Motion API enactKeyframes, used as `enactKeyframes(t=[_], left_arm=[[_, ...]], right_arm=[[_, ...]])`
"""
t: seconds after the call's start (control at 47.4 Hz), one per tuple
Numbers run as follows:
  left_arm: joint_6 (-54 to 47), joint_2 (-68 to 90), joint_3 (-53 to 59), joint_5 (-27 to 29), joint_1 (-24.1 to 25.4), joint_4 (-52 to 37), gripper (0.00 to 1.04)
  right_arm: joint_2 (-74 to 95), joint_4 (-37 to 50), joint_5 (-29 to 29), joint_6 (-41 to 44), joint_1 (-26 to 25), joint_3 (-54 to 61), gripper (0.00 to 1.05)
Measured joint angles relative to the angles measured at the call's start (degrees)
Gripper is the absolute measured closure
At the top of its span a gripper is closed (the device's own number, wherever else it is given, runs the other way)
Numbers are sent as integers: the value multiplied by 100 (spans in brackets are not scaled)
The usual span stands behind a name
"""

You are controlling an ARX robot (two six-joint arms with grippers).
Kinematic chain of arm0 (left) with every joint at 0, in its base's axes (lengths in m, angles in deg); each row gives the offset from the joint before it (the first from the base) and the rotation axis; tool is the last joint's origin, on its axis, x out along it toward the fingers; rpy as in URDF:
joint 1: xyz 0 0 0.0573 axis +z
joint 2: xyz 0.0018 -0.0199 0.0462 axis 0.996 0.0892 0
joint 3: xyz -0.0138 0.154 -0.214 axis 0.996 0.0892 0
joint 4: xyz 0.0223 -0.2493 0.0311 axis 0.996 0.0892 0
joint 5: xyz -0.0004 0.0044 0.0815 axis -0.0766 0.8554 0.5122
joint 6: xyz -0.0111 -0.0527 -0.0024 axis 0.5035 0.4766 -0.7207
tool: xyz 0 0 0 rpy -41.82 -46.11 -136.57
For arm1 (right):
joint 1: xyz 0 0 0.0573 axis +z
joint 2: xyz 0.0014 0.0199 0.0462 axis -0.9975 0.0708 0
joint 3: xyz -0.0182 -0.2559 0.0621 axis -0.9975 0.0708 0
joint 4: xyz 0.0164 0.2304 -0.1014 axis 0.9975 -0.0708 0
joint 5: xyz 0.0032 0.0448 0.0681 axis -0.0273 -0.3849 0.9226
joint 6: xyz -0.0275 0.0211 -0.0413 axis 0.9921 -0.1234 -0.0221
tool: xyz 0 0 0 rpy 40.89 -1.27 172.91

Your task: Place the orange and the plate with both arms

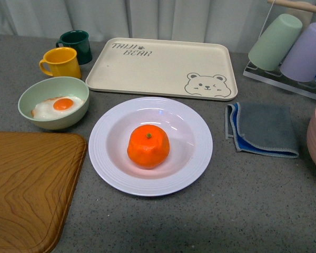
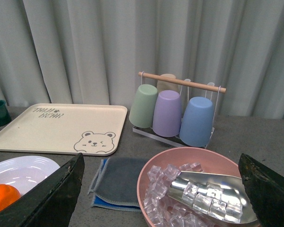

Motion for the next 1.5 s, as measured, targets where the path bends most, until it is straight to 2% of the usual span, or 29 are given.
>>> enactKeyframes(t=[0.232, 0.78, 0.907, 1.117, 1.223, 1.413, 1.497], left_arm=[[0, -798, 0, 0, 0, 778, 101], [0, -1663, 0, 0, 0, 1641, 101], [-2, -2444, -2, -7, 0, 2573, 101], [0, -2616, -2, -7, 0, 2634, 101], [0, -2623, -2, -7, 0, 2634, 78], [0, -2625, -2, -7, 0, 2638, 49], [0, -2625, -2, -7, 0, 2638, 33]], right_arm=[[0, 0, 0, 0, 0, -2, 9], [0, 0, 0, 0, 0, 0, 9], [0, 0, -2, 0, 0, 0, 9], [0, 0, 0, 0, 0, -2, 9], [0, 0, -2, 0, 0, 0, 9], [0, 0, 0, 0, 0, 0, 9], [0, 0, -2, 0, 0, -2, 9]])
